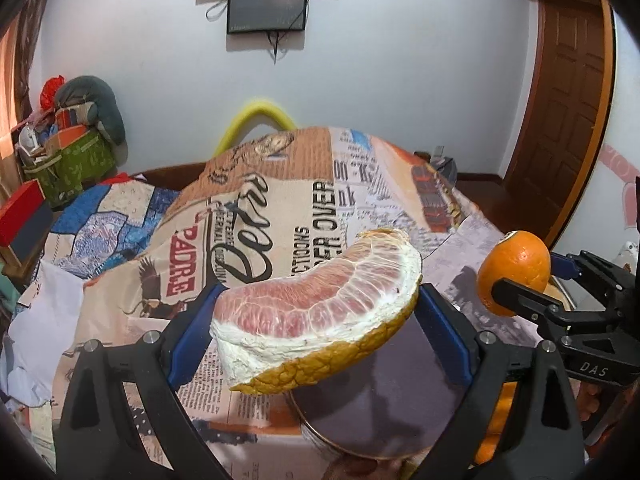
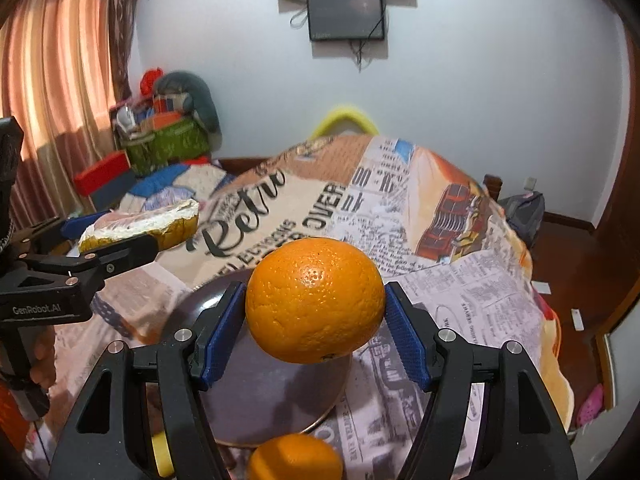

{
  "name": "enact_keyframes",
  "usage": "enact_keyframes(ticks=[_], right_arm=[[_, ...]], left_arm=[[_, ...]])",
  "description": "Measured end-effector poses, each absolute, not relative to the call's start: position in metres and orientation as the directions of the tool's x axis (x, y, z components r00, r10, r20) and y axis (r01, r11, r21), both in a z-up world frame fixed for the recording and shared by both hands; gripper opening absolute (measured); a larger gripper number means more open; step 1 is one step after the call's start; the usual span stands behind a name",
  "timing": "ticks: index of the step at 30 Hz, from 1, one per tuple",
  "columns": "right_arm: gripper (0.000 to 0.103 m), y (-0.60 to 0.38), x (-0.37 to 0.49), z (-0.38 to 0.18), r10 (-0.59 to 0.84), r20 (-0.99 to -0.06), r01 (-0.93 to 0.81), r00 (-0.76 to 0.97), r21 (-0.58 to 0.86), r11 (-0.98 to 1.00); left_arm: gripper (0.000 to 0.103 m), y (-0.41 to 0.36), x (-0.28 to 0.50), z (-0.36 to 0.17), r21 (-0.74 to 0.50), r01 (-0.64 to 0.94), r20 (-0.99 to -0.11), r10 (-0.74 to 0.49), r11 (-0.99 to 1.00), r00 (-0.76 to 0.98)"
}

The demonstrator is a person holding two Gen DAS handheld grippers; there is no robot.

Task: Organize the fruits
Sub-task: 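Lift and carry the pomelo wedge and orange over the grey plate, then lower the pomelo wedge onto the plate and open the left tool while the right releases the orange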

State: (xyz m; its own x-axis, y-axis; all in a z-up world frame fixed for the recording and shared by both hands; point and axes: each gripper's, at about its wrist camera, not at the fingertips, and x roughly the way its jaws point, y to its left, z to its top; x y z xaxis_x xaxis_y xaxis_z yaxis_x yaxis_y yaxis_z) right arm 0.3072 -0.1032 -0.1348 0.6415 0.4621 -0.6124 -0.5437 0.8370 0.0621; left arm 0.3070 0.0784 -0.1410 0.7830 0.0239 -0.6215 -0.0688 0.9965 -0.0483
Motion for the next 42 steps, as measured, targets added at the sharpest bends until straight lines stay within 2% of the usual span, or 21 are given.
enact_keyframes(ticks=[10,18,23,33,35,37,42], right_arm=[[0.066,-0.087,0.341,-0.166,0.455,-0.714,-0.586,0.532,0.078,0.807],[0.066,-0.077,0.354,-0.183,0.453,-0.762,-0.617,0.462,0.091,0.782],[0.067,-0.074,0.353,-0.186,0.452,-0.767,-0.626,0.455,0.086,0.775],[0.068,-0.072,0.354,-0.187,0.442,-0.783,-0.651,0.438,0.063,0.756],[0.069,-0.073,0.352,-0.186,0.456,-0.774,-0.657,0.439,0.069,0.751],[0.076,-0.075,0.35,-0.182,0.475,-0.767,-0.664,0.432,0.086,0.743],[0.077,-0.076,0.342,-0.173,0.483,-0.746,-0.664,0.458,0.074,0.744]], left_arm=[[0.096,0.082,0.348,-0.191,-0.035,-0.029,-0.736,-0.006,0.999,0.676],[0.096,0.082,0.366,-0.214,-0.031,-0.014,-0.782,-0.016,0.999,0.623],[0.096,0.08,0.371,-0.223,-0.002,-0.026,-0.797,0.014,1.0,0.604],[0.096,0.079,0.378,-0.237,-0.031,-0.009,-0.843,-0.021,0.999,0.537],[0.096,0.078,0.377,-0.237,-0.023,-0.002,-0.843,-0.018,1.0,0.537],[0.096,0.076,0.376,-0.237,-0.013,0.007,-0.847,-0.015,1.0,0.532],[0.096,0.077,0.368,-0.231,-0.026,0.01,-0.838,-0.027,1.0,0.544]])
